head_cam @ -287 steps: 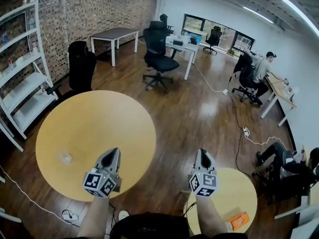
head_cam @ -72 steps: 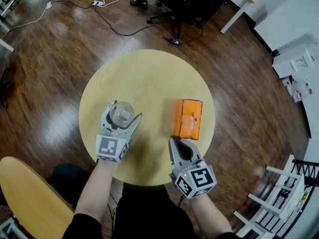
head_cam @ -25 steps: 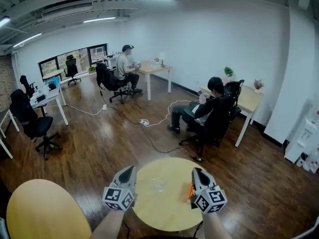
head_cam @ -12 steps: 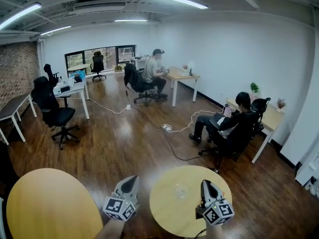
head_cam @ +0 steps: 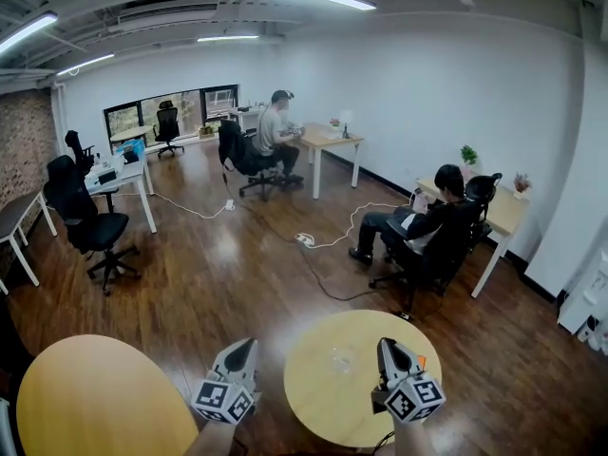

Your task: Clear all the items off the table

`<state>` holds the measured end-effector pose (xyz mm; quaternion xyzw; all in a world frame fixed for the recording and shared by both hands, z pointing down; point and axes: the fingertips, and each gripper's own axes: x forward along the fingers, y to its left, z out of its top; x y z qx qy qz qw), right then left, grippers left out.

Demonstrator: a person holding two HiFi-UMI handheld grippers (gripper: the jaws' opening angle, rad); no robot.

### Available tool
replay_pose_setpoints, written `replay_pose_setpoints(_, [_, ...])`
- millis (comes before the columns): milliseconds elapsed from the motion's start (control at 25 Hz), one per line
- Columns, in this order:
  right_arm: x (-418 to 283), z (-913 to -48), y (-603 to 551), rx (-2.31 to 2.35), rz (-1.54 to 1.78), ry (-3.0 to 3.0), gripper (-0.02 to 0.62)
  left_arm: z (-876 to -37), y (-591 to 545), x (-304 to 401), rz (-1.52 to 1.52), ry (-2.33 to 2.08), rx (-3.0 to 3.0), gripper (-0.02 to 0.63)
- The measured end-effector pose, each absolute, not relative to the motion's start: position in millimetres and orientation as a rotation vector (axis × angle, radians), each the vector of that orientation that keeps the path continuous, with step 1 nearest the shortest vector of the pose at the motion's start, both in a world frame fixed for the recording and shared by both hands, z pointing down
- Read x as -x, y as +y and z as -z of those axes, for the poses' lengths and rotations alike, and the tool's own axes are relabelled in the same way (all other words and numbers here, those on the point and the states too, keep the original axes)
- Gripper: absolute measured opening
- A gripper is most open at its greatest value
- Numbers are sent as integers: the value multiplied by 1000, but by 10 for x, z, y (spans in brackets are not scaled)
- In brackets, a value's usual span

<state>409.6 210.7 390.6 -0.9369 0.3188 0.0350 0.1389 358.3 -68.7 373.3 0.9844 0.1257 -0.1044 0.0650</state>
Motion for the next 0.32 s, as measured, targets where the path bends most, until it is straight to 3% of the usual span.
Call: replay_pose_setpoints(320, [-4192, -3946, 2228, 2705, -81, 904, 2, -3752, -691, -3714, 313, 368, -2940, 5])
